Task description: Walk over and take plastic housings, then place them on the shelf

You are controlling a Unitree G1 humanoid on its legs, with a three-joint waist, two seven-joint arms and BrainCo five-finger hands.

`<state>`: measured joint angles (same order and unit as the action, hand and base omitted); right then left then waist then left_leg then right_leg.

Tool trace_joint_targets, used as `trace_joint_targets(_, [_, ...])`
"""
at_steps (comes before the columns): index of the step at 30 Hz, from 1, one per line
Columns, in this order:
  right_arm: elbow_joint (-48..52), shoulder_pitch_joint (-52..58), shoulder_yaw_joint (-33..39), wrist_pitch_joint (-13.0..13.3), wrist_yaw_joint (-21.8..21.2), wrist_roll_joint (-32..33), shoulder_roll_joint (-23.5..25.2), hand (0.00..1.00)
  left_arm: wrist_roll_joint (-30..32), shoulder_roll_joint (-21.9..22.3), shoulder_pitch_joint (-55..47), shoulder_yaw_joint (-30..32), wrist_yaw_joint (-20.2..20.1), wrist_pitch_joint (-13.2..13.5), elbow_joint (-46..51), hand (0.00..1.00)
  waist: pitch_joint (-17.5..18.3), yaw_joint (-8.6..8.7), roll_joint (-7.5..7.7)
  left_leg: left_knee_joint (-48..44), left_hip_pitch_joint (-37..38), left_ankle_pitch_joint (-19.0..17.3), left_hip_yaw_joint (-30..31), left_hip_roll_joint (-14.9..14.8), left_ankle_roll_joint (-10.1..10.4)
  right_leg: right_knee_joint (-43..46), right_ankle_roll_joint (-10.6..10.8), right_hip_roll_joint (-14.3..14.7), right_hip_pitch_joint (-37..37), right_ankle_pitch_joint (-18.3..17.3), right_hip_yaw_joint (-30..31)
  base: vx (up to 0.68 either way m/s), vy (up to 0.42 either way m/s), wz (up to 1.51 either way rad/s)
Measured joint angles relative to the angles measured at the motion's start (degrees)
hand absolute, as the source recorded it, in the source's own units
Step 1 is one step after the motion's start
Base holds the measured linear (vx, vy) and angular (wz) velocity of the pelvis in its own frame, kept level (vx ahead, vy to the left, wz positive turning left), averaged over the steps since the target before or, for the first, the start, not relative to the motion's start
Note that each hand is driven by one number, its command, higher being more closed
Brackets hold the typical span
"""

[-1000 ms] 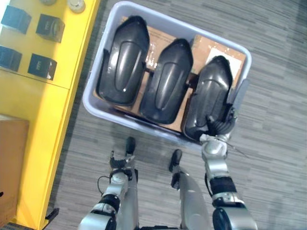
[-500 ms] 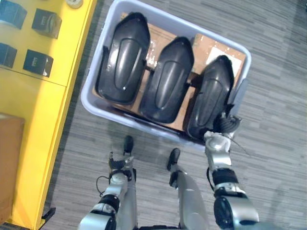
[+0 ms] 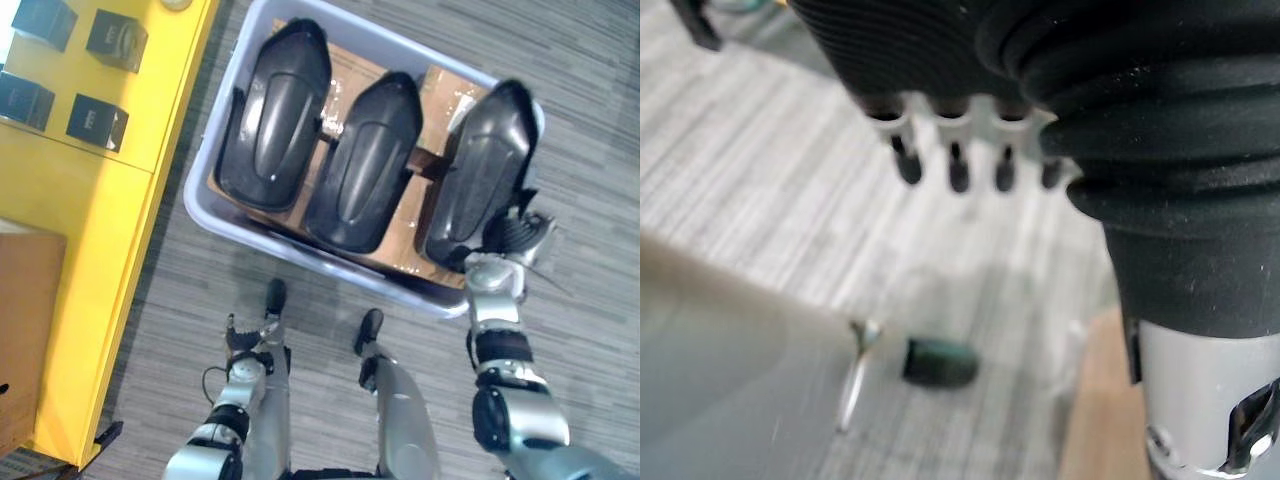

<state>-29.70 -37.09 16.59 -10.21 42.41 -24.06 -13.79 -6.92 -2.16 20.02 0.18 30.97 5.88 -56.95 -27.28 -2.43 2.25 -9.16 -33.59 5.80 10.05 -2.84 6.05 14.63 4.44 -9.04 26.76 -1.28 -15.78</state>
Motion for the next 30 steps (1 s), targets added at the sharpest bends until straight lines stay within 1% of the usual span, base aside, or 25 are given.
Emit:
trace_joint_targets(2, [2.53, 0.26, -0.46, -0.03, 0.03, -2.16, -0.86, 1.00, -1.71, -0.03, -0.07, 1.43, 0.05, 0.23, 0.77, 0.00, -0.01, 0.03, -0.02, 0.00, 0.59, -0.01, -0.04, -0.02, -0.01, 0.04, -0.01, -0.05, -0.55, -0.01, 0.00, 0.00, 0.000, 0.00])
trace_joint_targets(3, [2.98, 0.26, -0.38, -0.04, 0.12, -2.18, -0.87, 1.00, -1.85, -0.04, -0.10, 1.46, 0.09, 0.25, 0.88, 0.00, -0.01, 0.04, -0.02, 0.01, 0.88, -0.01, -0.04, -0.03, -0.01, 0.05, -0.01, -0.04, -0.78, -0.01, 0.00, 0.00, 0.000, 0.00])
trace_joint_targets(5, [4.86, 0.78, -1.09, -0.08, 0.12, -4.58, -1.42, 1.00, -2.29, -0.28, -0.84, 1.77, 0.25, 0.74, 2.40, 0.00, -0.01, 0.02, -0.02, 0.02, 1.61, -0.05, -0.20, 0.00, -0.06, 0.71, 0.05, -0.20, -1.14, -0.39, 0.14, 0.00, 0.000, 0.00])
trace_joint_targets(7, [5.03, 1.33, -1.76, -0.11, 0.12, -6.16, -1.81, 1.00, -2.70, -0.62, -1.30, 2.48, 0.30, 1.44, 3.20, 0.00, -0.01, 0.01, -0.02, 0.00, 1.83, -0.04, -0.04, 0.05, -0.06, 1.39, 0.13, -0.35, -1.13, -0.83, 0.09, -0.01, -0.004, 0.02])
trace_joint_targets(10, [5.31, 3.27, -2.46, -0.37, 0.09, -7.35, -1.96, 1.00, -4.46, -0.61, -2.63, 3.47, 1.06, 1.68, 4.53, 0.00, -0.01, -0.18, -0.02, 0.31, 3.01, -0.03, 0.13, 0.19, -0.05, 2.08, 0.12, -0.89, -2.07, -1.35, -0.05, 0.00, -0.002, 0.06])
trace_joint_targets(11, [6.46, 4.30, -2.51, -0.88, 0.09, -8.04, -1.96, 1.00, -4.53, -0.76, -3.39, 3.71, 1.94, 1.71, 5.19, 0.00, -0.01, -0.15, -0.03, 0.72, 3.73, -0.02, 0.13, 0.28, -0.05, 2.07, 0.20, -0.94, -2.67, -1.51, -0.11, 0.02, 0.000, 0.04])
trace_joint_targets(13, [8.55, 5.48, -2.54, -1.07, 0.10, -8.84, -2.17, 1.00, -4.53, -1.10, -4.68, 3.96, 2.78, 1.87, 7.40, 0.00, -0.01, -0.16, -0.03, 0.94, 4.29, -0.03, 0.08, 0.37, -0.05, 2.08, 0.25, -1.02, -3.08, -1.60, -0.09, 0.00, 0.000, 0.00])
trace_joint_targets(16, [9.90, 6.04, -2.71, -1.07, 0.14, -11.04, -2.58, 1.00, -4.25, -1.47, -5.97, 6.44, 6.44, 2.10, 13.70, 0.00, -0.01, -0.32, -0.03, 1.67, 5.73, 0.11, 0.10, 0.49, -0.10, 2.08, 0.46, -1.38, -4.26, -1.88, -0.22, 0.02, -0.002, 0.03])
trace_joint_targets(17, [10.33, 6.24, -2.76, -1.07, 0.14, -11.15, -2.64, 1.00, -4.21, -1.52, -6.31, 6.74, 6.99, 2.16, 15.21, 0.00, -0.01, -0.33, -0.03, 1.81, 6.06, 0.12, 0.10, 0.55, -0.11, 2.10, 0.54, -1.46, -4.49, -2.01, -0.24, 0.04, -0.007, 0.06])
trace_joint_targets(18, [11.27, 6.91, -3.12, -1.06, 0.14, -12.12, -3.27, 1.00, -3.07, -1.56, -6.75, 7.81, 9.15, 2.32, 18.78, 0.00, -0.01, -0.44, -0.03, 2.12, 6.62, 0.13, 0.14, 0.74, -0.13, 2.40, 0.70, -1.73, -4.84, -2.35, -0.37, 0.03, -0.005, 0.07])
trace_joint_targets(20, [11.46, 7.06, -3.52, -0.90, 0.14, -13.23, -4.50, 1.00, -2.00, -2.05, -6.67, 8.84, 11.28, 2.41, 23.39, 0.00, -0.01, -0.58, -0.03, 2.67, 6.70, 0.40, 0.35, 0.89, -0.21, 2.60, 0.69, -1.92, -4.83, -2.54, -0.74, 0.03, -0.009, 0.10])
trace_joint_targets(23, [11.47, 6.93, -3.75, -0.90, 0.14, -13.87, -5.63, 1.00, 1.02, -2.52, -6.38, 10.13, 13.56, 2.50, 31.34, 0.00, -0.01, -0.90, -0.03, 2.79, 6.59, 0.51, 0.47, 0.96, -0.17, 2.50, 0.68, -1.95, -4.88, -2.57, -1.16, 0.03, -0.014, 0.05])
trace_joint_targets(25, [11.47, 6.12, -5.15, -0.82, 0.14, -14.00, -6.38, 1.00, 3.73, -3.97, -5.70, 10.26, 15.14, 2.44, 37.74, 0.00, -0.01, -1.21, -0.03, 2.76, 6.65, 0.54, 0.47, 0.98, -0.18, 2.38, 0.69, -1.92, -4.96, -2.56, -1.15, 0.04, -0.020, -0.01])
trace_joint_targets(26, [11.47, 5.82, -5.38, -0.82, 0.14, -14.19, -6.48, 1.00, 4.52, -4.35, -5.21, 10.35, 15.47, 2.41, 39.58, 0.00, -0.01, -1.27, -0.03, 2.77, 6.65, 0.55, 0.48, 0.98, -0.17, 2.32, 0.69, -1.93, -5.00, -2.56, -1.19, 0.00, 0.000, 0.00])
trace_joint_targets(28, [11.47, 4.71, -6.07, -0.71, 0.14, -15.07, -6.90, 1.00, 7.99, -5.10, -3.48, 10.21, 15.72, 2.39, 45.26, 0.00, 0.00, -1.44, -0.03, 2.76, 6.81, 0.57, 0.47, 1.01, -0.17, 2.08, 0.70, -1.92, -5.37, -2.56, -1.32, 0.01, -0.006, 0.02])
trace_joint_targets(30, [11.47, 4.19, -7.25, -0.30, 0.14, -15.17, -7.34, 1.00, 10.25, -5.98, -2.09, 9.39, 15.61, 2.38, 48.10, 0.00, 0.00, -1.50, -0.03, 2.84, 7.44, 0.56, 0.46, 1.06, -0.17, 1.65, 0.73, -1.92, -6.25, -2.53, -1.42, 0.02, -0.007, 0.03])
